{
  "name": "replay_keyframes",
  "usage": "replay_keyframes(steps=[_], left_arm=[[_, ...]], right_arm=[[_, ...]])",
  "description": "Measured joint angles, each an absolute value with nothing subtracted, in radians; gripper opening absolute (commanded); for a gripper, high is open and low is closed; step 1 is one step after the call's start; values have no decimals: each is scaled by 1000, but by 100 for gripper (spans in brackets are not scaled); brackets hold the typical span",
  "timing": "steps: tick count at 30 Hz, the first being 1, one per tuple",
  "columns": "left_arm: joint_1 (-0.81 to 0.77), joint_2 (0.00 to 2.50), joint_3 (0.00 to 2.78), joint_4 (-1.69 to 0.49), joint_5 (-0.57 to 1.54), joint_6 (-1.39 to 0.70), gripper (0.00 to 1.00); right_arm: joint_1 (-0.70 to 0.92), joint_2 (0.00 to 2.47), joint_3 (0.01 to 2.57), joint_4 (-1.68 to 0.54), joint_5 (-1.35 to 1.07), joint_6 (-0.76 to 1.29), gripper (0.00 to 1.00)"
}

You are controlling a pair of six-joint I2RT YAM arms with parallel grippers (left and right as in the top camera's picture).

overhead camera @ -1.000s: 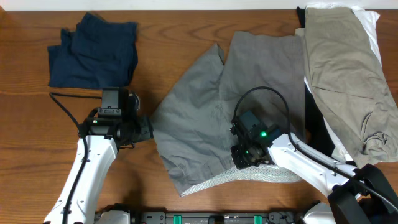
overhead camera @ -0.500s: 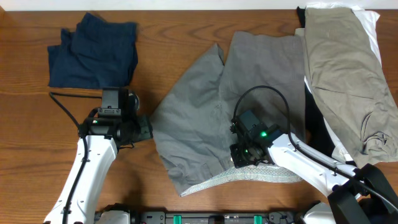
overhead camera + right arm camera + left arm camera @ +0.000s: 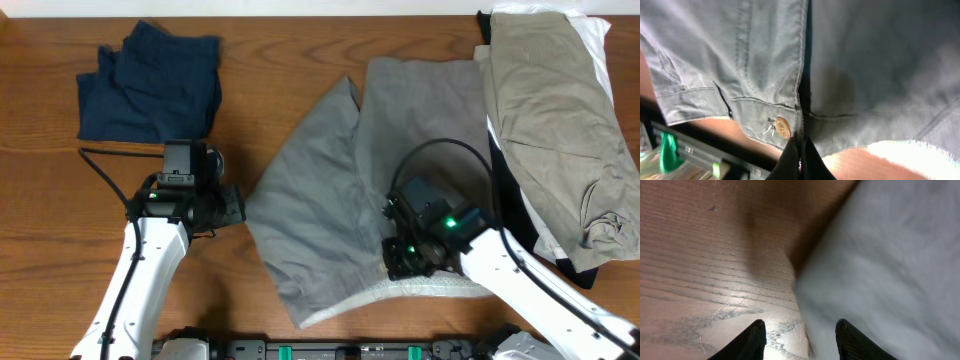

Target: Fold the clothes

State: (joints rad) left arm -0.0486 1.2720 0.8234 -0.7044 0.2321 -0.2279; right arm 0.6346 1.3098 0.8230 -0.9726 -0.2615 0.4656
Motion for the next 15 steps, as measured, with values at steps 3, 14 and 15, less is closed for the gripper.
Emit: replay_keyframes(steps=[3, 14, 15], left_arm=[[-49, 1272, 823, -696, 233, -228, 47], [-49, 1272, 823, -691, 232, -228, 47], [-49, 1272, 823, -691, 232, -228, 47]], right_arm=[[644, 1302, 820, -1049, -263, 494, 1], [700, 1302, 683, -1078, -261, 635, 64], [700, 1302, 683, -1066, -260, 641, 64]])
